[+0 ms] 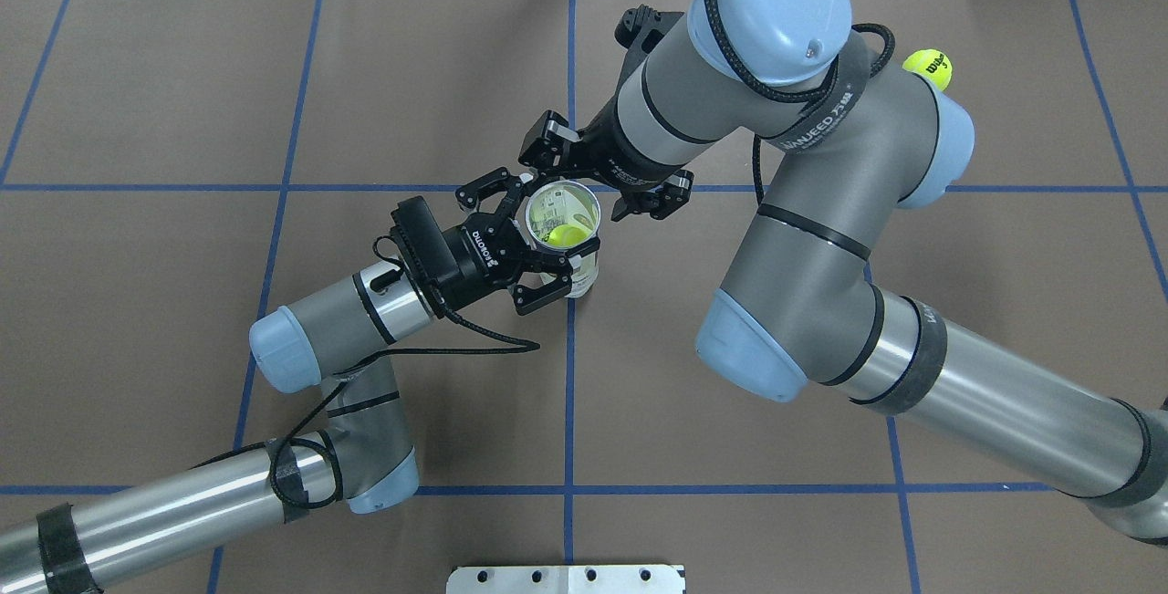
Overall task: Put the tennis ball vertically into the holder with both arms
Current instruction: 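Lower the ball into the can and open the right gripper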
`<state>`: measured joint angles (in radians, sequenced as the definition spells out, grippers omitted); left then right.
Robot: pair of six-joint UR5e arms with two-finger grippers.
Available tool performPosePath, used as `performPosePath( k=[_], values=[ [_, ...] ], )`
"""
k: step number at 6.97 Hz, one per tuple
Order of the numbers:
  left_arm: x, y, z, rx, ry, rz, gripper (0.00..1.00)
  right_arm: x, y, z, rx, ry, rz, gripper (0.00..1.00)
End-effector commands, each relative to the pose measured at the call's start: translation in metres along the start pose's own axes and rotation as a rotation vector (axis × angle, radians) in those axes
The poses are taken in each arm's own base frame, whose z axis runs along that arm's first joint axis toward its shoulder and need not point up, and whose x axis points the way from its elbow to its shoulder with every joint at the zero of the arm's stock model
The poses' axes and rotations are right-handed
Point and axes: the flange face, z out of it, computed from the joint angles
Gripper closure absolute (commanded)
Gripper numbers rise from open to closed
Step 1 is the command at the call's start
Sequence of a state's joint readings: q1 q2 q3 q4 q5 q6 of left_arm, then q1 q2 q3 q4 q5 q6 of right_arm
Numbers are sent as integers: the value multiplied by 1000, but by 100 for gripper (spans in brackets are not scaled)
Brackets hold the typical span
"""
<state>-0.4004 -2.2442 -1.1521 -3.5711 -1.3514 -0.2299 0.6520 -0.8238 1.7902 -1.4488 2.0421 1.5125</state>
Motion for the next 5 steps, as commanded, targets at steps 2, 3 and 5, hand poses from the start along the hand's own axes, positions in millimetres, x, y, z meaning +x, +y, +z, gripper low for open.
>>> performPosePath(
  k=[2,3,5],
  values=[
    [0,0,0,0,0,0,10,0,1,-2,-1,-3,-2,9],
    [0,-1,1,1,0,-1,10,8,-3,-3,1,3,4,9],
    [0,0,0,0,-1,0,12,64,-58,-15,51,59,70,8]
  ],
)
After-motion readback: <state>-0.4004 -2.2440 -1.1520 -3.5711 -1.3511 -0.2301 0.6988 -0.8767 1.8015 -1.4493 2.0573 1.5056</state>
